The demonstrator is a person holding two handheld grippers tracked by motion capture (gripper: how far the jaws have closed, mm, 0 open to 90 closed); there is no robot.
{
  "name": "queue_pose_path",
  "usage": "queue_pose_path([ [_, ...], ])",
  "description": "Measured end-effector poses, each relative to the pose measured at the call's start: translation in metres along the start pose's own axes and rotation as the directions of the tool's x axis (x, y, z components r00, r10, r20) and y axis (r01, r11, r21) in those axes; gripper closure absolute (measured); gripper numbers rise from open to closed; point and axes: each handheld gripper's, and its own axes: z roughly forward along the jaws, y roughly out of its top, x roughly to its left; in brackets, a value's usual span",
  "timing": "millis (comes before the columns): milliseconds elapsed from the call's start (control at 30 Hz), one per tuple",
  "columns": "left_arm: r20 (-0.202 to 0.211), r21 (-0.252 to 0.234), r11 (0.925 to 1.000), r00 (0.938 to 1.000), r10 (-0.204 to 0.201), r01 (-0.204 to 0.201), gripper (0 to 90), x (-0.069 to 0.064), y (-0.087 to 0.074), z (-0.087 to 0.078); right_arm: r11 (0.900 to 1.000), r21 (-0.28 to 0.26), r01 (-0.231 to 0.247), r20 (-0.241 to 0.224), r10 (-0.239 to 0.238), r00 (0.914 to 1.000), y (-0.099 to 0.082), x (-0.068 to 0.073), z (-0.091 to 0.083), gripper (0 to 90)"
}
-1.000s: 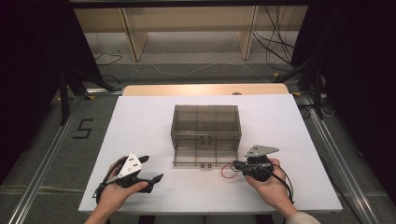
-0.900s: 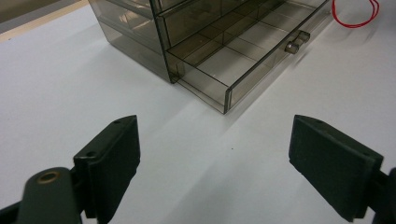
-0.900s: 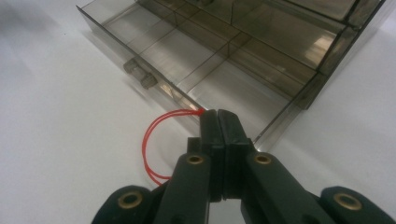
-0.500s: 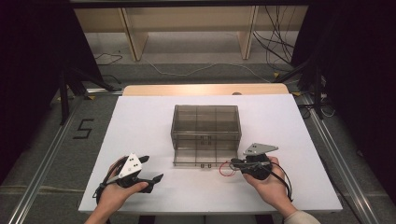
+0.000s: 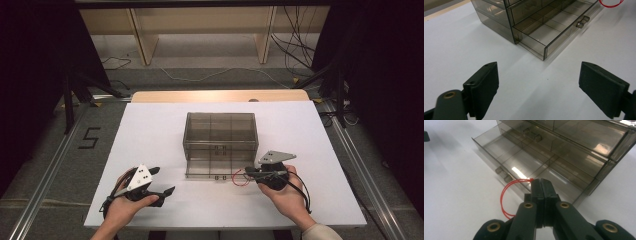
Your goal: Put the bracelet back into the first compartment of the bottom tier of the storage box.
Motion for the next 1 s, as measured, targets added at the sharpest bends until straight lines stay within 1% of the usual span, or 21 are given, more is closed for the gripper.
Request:
queue_pose_path([
  [167, 0.000, 0.000, 1.0000, 1.0000, -0.001, 0.001, 16.1, 0.000, 0.000, 0.000, 1.0000, -0.004, 0.008, -0.003, -0.008, 1.0000, 0.003, 0.001, 0.001, 90.0],
  [267, -0.001, 0.000, 1.0000, 1.0000, -0.001, 0.001, 16.1, 0.000, 0.000, 0.000, 0.9999, -0.010, 0.001, 0.001, -0.001, 1.0000, 0.005, 0.001, 0.002, 90.0],
  [433, -0.001, 0.000, 1.0000, 1.0000, -0.001, 0.001, 16.1, 0.000, 0.000, 0.000, 0.9999, -0.013, 0.010, -0.001, -0.010, 1.0000, 0.007, 0.001, 0.002, 90.0],
  [567, -0.001, 0.000, 1.0000, 1.0000, -0.002, 0.002, 16.1, 0.000, 0.000, 0.000, 0.9999, -0.015, 0.003, -0.001, -0.003, 1.0000, 0.010, 0.002, 0.003, 90.0],
  [1000, 0.000, 0.000, 1.0000, 1.0000, -0.001, 0.001, 16.0, 0.000, 0.000, 0.000, 0.9997, -0.023, 0.009, -0.006, -0.009, 0.9999, 0.016, 0.004, 0.006, 90.0],
])
